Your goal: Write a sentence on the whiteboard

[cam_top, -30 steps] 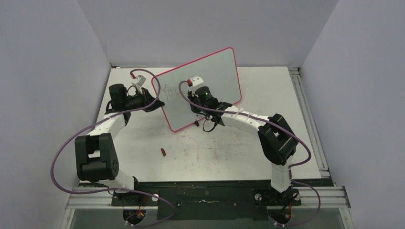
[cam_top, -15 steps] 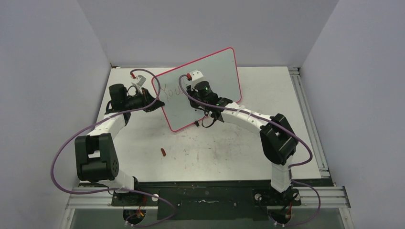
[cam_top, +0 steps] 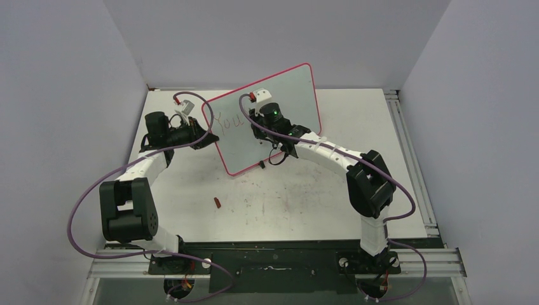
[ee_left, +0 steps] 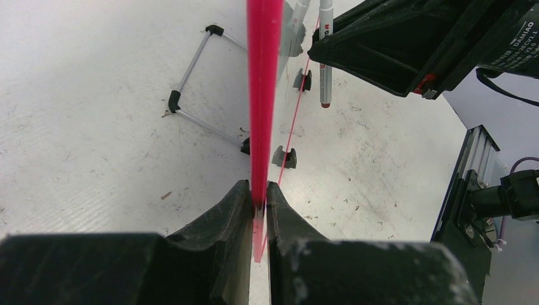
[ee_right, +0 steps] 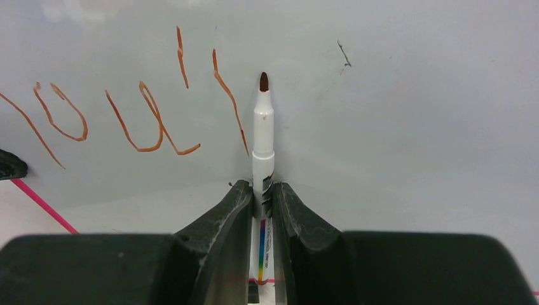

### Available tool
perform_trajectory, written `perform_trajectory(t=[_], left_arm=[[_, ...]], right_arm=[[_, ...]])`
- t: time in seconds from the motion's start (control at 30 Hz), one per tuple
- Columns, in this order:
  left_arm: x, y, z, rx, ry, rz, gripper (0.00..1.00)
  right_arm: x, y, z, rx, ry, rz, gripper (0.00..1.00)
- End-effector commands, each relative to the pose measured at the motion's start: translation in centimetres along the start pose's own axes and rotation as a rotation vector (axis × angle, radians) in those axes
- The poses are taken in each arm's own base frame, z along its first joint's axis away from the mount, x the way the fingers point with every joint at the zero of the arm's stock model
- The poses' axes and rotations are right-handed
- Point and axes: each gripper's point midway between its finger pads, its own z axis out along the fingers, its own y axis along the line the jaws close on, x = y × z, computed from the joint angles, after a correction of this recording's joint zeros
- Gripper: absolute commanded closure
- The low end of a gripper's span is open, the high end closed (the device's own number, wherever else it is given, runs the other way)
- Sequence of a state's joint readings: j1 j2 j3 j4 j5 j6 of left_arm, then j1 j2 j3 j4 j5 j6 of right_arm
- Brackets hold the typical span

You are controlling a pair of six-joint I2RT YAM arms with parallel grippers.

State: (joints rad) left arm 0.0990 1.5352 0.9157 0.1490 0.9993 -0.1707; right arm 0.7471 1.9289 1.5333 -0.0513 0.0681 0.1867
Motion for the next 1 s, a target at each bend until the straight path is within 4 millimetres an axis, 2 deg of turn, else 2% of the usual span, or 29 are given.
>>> perform_trajectory(t=[0.0,0.97], left_arm=[[-2.3,-0.9,-0.5,0.000,-0.037,0.066,1.00],[-2.4,-0.9,-0.5,0.000,-0.038,0.067,1.00]], right_arm=[[-0.9,0.2,0.8,-0.019,-0.016,0.000,0.95],[1.7,1.1,-0.1,-0.047,0.043,-0.033,0.95]])
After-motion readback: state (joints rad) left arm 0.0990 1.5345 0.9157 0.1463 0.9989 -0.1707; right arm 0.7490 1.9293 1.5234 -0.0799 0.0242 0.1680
